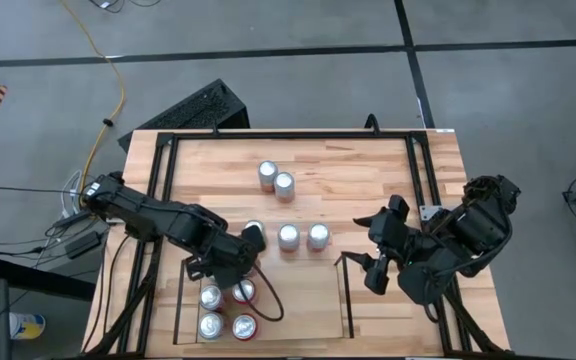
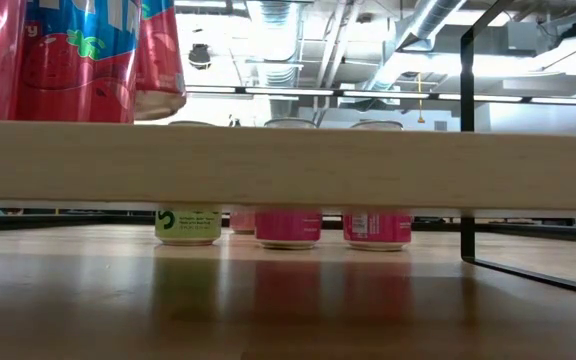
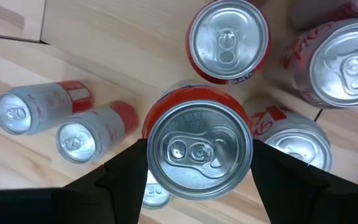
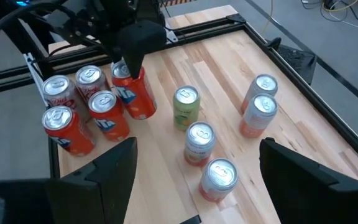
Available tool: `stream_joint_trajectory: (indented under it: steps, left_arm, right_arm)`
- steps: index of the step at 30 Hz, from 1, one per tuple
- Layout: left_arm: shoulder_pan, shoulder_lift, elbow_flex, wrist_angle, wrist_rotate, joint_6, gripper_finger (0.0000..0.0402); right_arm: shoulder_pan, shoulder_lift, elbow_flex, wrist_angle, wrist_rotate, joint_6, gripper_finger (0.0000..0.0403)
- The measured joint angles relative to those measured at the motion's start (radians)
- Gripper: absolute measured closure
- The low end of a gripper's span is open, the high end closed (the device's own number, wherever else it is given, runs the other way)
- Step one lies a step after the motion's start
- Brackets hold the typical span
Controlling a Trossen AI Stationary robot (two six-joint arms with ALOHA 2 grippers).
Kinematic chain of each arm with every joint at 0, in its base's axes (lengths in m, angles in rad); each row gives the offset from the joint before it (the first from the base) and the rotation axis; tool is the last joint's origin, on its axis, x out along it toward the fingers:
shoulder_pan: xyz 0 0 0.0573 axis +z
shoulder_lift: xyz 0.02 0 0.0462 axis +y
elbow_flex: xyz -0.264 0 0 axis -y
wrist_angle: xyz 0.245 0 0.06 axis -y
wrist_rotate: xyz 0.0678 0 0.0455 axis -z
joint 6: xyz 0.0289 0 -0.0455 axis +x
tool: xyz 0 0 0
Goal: Place canned beverage on shelf
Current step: Put the red soda can on the shelf aligned with the other red soda can
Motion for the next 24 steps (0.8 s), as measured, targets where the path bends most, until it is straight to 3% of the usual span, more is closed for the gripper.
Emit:
stream_joint_trajectory:
  steps: [5, 15, 24]
  left_arm:
    - [0.007, 0.005, 0.000, 0.005, 0.022, 0.035, 0.0164]
    - [0.012, 0.008, -0.057, 0.070, 0.076, 0.249, 0.0164]
    - [0.045, 0.007, -0.077, 0.070, 0.098, 0.286, 0.0164]
  right_arm:
    - [0.000, 0.000, 0.000, 0.000, 0.000, -0.001, 0.0093]
    - [-0.002, 0.008, 0.000, 0.003, 0.000, -0.003, 0.0093]
    - [-0.003, 0.019, 0.000, 0.013, -0.001, -0.011, 0.0093]
